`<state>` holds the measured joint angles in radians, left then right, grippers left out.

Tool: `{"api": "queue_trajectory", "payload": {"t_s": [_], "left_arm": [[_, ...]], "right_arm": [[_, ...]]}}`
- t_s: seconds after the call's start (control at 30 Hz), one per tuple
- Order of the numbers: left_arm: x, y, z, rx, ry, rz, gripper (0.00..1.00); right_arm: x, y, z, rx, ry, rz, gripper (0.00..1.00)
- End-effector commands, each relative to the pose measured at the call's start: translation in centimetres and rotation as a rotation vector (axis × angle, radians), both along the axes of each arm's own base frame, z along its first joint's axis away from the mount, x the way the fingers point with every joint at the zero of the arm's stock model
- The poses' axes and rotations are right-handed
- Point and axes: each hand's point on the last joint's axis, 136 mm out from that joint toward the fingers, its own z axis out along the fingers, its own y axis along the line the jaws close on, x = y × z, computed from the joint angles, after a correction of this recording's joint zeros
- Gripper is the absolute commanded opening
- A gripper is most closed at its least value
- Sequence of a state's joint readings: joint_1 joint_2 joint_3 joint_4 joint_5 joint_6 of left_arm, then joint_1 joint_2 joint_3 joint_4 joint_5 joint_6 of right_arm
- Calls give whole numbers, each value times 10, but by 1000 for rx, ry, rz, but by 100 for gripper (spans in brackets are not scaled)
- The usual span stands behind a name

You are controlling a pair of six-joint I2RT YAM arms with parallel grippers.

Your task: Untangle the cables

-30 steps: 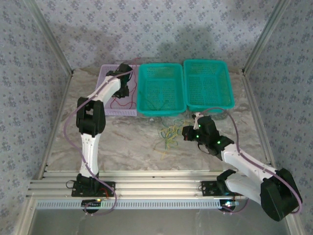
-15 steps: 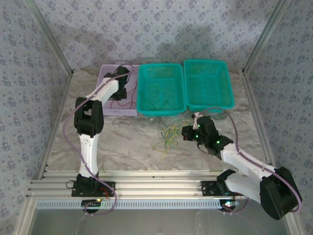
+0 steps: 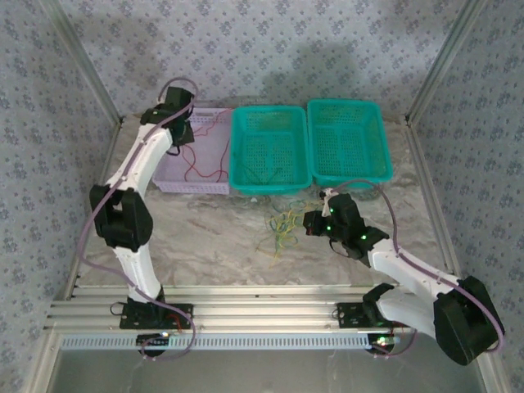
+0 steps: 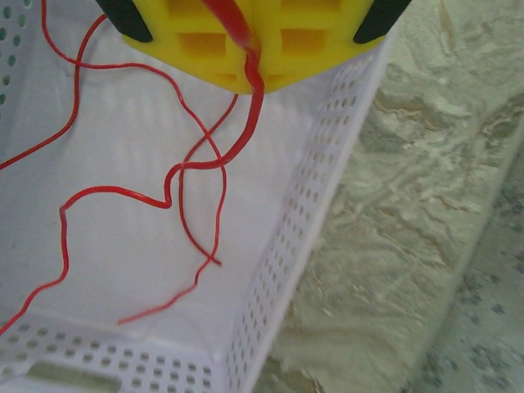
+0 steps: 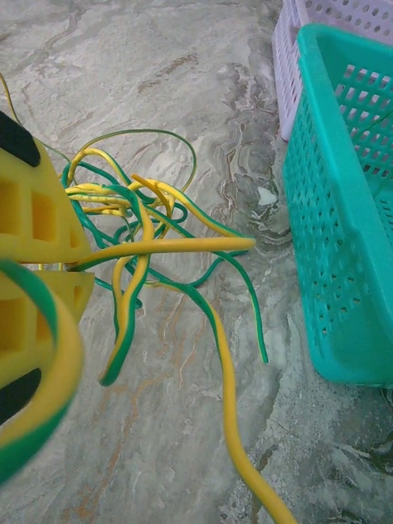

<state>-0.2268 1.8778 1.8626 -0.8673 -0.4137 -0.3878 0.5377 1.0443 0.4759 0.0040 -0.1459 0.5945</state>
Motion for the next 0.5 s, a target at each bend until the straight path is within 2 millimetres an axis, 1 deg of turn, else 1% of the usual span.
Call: {"api": "queue_trajectory", "payload": {"t_s": [0.0, 0.1, 0.17, 0.23, 0.37, 0.47], "left_arm": [[-12, 14, 33, 47, -43, 50, 0], [-26, 22, 44, 71, -46, 68, 0], [-37, 25, 55, 55, -89, 78, 0], [-46, 24, 69, 20, -156, 72, 0], [-67, 28, 107, -35, -289, 84, 0], [-75, 23, 126, -86, -380, 53, 0]], "right_arm": [[5, 6, 14, 21, -26, 0, 0], [6, 8, 14, 25, -27, 5, 0], [6, 10, 14, 24, -27, 9, 0], [7, 11, 15, 26, -29, 11, 0], [9, 14, 16, 27, -30, 20, 0], [9, 15, 15, 24, -33, 23, 0]]}}
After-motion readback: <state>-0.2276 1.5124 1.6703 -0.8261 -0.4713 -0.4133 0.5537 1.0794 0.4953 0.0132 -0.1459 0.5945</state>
